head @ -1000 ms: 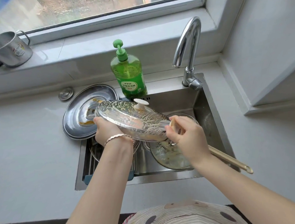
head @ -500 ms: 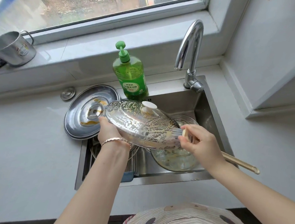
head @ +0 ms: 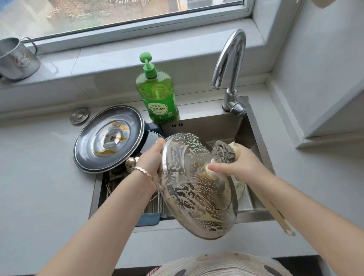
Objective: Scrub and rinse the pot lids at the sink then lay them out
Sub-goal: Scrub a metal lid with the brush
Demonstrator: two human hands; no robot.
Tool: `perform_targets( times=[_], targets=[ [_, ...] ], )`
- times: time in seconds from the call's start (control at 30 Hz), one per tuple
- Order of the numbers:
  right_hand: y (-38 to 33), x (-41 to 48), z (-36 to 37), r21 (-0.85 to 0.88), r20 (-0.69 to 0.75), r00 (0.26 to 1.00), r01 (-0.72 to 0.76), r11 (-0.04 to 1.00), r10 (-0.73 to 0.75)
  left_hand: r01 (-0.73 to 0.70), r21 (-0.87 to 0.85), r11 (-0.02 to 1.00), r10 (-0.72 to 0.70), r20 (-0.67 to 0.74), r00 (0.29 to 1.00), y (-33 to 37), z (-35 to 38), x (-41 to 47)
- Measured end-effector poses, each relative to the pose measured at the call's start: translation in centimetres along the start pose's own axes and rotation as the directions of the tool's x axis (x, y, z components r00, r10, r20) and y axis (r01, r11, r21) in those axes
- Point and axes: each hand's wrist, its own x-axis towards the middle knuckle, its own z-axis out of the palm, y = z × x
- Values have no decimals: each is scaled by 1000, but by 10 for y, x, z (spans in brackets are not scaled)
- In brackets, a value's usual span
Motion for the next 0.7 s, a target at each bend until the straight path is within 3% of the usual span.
perform_targets(
  times=[0.17, 0.3, 0.37, 0.43, 0.53, 0.63, 0.7],
  targets=[
    [4, -7, 9, -64, 98, 995, -10, 998, 16, 56, 78, 995, -58, 26, 998, 4, -2, 1],
    [11, -6, 16, -244, -21, 1000, -13, 970, 9, 53, 77, 996, -62, 120, 991, 6, -2, -6],
    [11, -1, 13, -243, -93, 994, -81, 967, 60, 39, 60, 997, -51, 229, 972, 6, 1, -16],
    [9, 7, 5, -198, -159, 977, -170, 965, 140, -65, 156, 986, 23, 257, 966, -3, 4, -22],
    [4, 24, -6, -153, -220, 953, -243, 958, 207, -285, 246, 926, 256, 143, 956, -30, 5, -29],
    [-7, 32, -9, -5, -138, 975, -178, 984, 176, -435, 166, 885, 431, 58, 900, -46, 12, -35],
    [-13, 30, -7, 114, -80, 989, -119, 986, 128, -438, 10, 899, 438, -47, 898, -43, 19, -37]
  ],
)
